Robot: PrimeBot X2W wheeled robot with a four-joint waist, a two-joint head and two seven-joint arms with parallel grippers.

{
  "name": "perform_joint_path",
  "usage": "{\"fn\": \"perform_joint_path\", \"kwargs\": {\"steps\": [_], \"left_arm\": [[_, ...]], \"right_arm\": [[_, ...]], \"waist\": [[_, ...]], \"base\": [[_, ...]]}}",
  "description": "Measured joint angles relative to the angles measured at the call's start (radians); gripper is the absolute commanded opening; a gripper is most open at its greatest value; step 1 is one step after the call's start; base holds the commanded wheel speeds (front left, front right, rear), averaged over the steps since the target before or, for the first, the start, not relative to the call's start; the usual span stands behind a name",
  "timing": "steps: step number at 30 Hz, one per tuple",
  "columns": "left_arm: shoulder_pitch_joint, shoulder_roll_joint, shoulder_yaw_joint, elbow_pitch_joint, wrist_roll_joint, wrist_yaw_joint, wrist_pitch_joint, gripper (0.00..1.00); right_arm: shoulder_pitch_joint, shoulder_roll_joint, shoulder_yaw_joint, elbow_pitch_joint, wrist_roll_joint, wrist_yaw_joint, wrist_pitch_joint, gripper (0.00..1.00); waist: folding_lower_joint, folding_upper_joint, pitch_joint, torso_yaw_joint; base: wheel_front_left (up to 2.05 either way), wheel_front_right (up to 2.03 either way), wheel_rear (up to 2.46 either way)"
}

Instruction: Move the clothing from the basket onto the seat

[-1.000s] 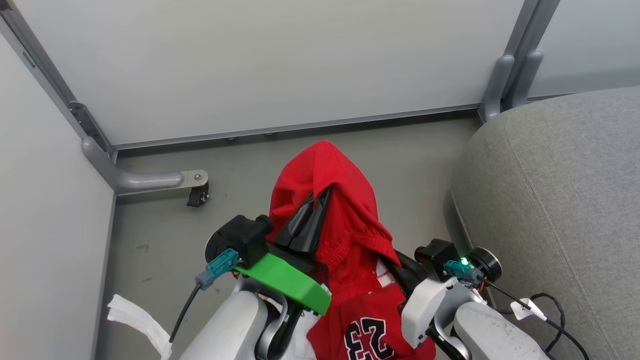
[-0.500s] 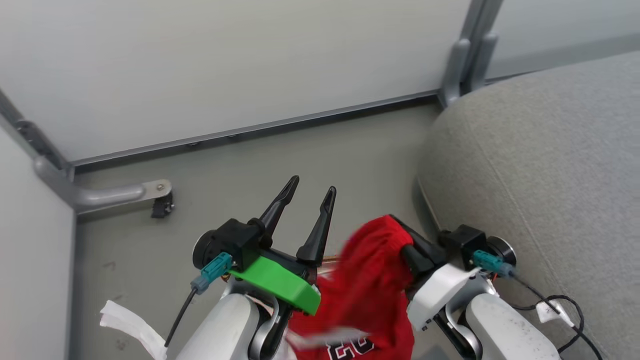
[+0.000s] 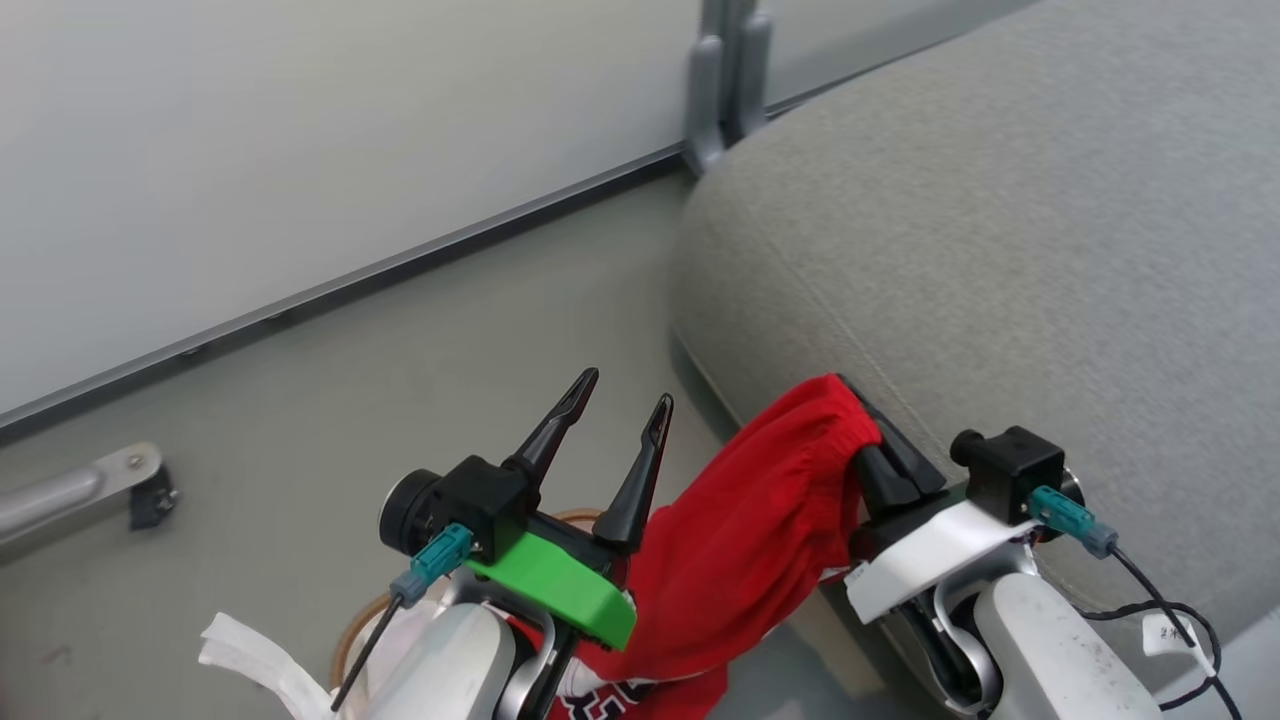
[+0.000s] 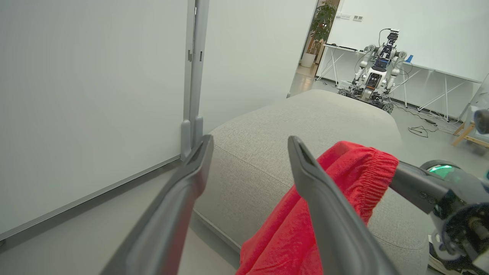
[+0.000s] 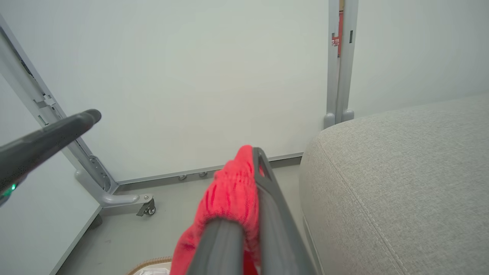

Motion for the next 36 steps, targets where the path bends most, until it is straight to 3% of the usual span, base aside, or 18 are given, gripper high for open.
{"fn": "perform_joint_path", "kwargs": {"steps": [9, 15, 23, 29, 32, 36], "left_arm": [[0.001, 0.009, -0.019, -0.012, 0.007, 0.000, 0.000, 1.00], [-0.021, 0.028, -0.053, -0.031, 0.011, 0.000, 0.000, 1.00], [-0.058, 0.076, -0.098, -0.045, 0.020, 0.000, 0.000, 1.00], [-0.107, 0.117, -0.121, -0.044, 0.017, 0.000, 0.000, 1.00], [-0.116, 0.131, -0.128, -0.044, 0.016, 0.000, 0.000, 1.00], [-0.129, 0.143, -0.133, -0.043, 0.015, 0.000, 0.000, 1.00]], "right_arm": [[-0.008, -0.021, -0.040, -0.038, -0.006, 0.000, 0.000, 0.00], [-0.148, -0.106, -0.063, -0.050, -0.012, 0.000, 0.000, 0.00], [-0.458, -0.301, -0.127, -0.037, -0.045, 0.000, 0.000, 0.00], [-0.672, -0.441, -0.204, 0.049, -0.088, 0.000, 0.000, 0.00], [-0.750, -0.480, -0.230, 0.113, -0.104, 0.000, 0.000, 0.00], [-0.801, -0.483, -0.250, 0.201, -0.119, 0.000, -0.001, 0.00]], "waist": [[0.0000, 0.0000, 0.023, -0.149], [0.0000, 0.0000, 0.073, -0.198], [0.0000, 0.0000, 0.174, -0.206], [0.0000, 0.0000, 0.266, -0.185], [0.0000, 0.0000, 0.306, -0.168], [0.0000, 0.0000, 0.355, -0.143]], "base": [[0.00, 0.00, 0.00], [0.00, 0.00, 0.00], [0.00, 0.00, 0.00], [0.00, 0.00, 0.00], [0.00, 0.00, 0.00], [0.00, 0.00, 0.00]]}}
